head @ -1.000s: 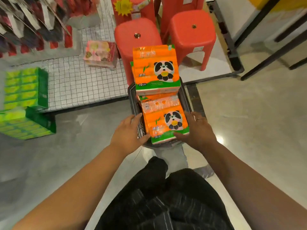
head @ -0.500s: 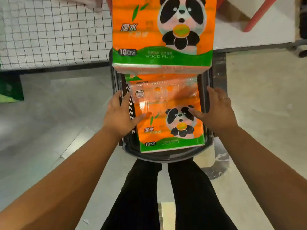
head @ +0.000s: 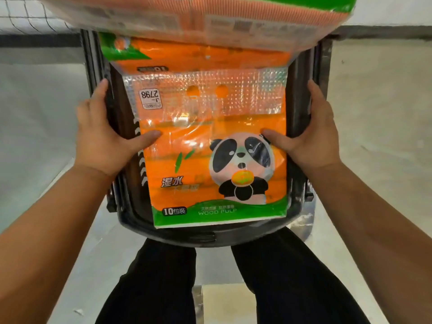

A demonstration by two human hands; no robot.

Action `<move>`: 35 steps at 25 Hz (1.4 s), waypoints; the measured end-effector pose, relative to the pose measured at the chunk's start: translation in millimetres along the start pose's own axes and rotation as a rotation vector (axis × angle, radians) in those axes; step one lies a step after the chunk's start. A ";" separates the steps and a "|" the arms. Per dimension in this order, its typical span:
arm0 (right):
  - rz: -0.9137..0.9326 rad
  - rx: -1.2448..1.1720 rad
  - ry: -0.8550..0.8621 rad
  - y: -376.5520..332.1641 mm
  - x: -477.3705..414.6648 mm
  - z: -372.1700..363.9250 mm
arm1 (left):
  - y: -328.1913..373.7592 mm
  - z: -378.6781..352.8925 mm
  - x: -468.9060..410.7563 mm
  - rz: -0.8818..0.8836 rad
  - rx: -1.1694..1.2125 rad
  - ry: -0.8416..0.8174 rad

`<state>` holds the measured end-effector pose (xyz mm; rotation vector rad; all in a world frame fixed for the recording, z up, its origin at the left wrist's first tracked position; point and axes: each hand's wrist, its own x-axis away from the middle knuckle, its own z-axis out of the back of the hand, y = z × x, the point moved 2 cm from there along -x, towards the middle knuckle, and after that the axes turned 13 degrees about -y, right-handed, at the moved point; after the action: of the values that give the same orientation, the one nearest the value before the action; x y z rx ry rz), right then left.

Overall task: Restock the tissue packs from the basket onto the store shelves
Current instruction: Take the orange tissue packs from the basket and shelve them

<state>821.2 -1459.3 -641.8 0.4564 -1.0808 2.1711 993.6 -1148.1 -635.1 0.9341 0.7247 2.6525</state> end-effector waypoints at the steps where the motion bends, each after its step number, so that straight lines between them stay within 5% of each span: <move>1: 0.012 -0.009 0.005 -0.1 0.4 -0.2 | -0.2 0.1 0.3 0.001 0.007 0.002; 17: 0.084 -0.074 0.054 -58.5 81.4 30.2 | 11.9 62.4 80.5 -0.015 0.140 0.038; 35: 0.497 0.294 -0.376 -304.6 296.6 102.6 | 48.6 190.2 476.8 0.476 0.468 0.459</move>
<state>820.4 -1287.6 -239.6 0.8259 -1.1653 2.7806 746.1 -940.3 -233.2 0.6501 1.4321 3.2430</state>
